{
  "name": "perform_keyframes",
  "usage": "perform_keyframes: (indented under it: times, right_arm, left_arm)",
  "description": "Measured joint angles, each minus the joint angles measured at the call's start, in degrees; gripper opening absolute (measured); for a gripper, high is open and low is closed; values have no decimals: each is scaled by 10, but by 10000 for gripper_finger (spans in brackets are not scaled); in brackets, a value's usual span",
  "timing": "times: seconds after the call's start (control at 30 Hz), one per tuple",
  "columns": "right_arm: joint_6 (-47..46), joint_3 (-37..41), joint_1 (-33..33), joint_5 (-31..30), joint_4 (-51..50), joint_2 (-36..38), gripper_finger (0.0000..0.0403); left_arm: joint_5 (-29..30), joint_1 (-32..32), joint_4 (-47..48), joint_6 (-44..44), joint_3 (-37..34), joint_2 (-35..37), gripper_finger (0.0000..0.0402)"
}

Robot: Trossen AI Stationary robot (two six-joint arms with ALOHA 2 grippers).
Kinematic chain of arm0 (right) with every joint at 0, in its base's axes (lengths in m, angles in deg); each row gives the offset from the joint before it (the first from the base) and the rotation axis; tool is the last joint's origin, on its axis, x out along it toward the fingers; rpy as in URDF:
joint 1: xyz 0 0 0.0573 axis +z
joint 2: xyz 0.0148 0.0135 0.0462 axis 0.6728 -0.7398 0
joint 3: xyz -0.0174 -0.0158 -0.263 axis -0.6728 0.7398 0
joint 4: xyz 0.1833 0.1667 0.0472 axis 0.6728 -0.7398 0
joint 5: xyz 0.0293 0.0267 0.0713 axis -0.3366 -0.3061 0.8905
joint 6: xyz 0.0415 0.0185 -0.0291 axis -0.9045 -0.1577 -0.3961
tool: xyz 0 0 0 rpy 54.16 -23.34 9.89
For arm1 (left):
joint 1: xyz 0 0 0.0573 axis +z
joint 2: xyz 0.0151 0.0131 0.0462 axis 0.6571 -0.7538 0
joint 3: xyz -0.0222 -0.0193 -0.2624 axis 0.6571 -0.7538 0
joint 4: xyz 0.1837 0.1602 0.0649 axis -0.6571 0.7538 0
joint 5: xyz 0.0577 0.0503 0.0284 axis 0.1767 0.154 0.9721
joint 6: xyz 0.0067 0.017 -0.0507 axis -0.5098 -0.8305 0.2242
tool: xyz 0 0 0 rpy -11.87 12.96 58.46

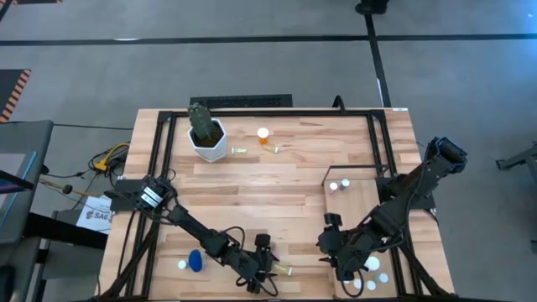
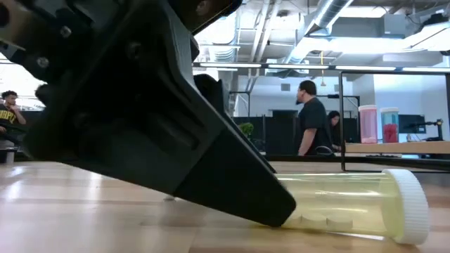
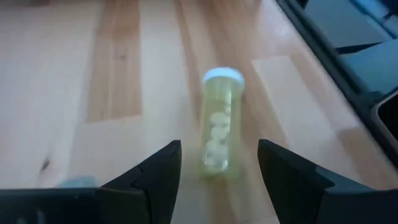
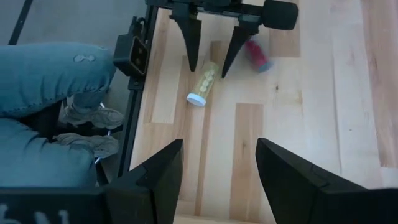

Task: Pick and place medicine bottles onto shelf by color
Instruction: Put the yellow pill bottle on the shelf

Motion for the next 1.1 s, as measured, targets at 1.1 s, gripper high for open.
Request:
perform_keyframes:
  times: [1.1]
  right_arm:
    - [-1, 0, 3, 14, 0, 0, 221]
  left_arm:
    - [-1, 18, 16, 1, 0, 0, 83]
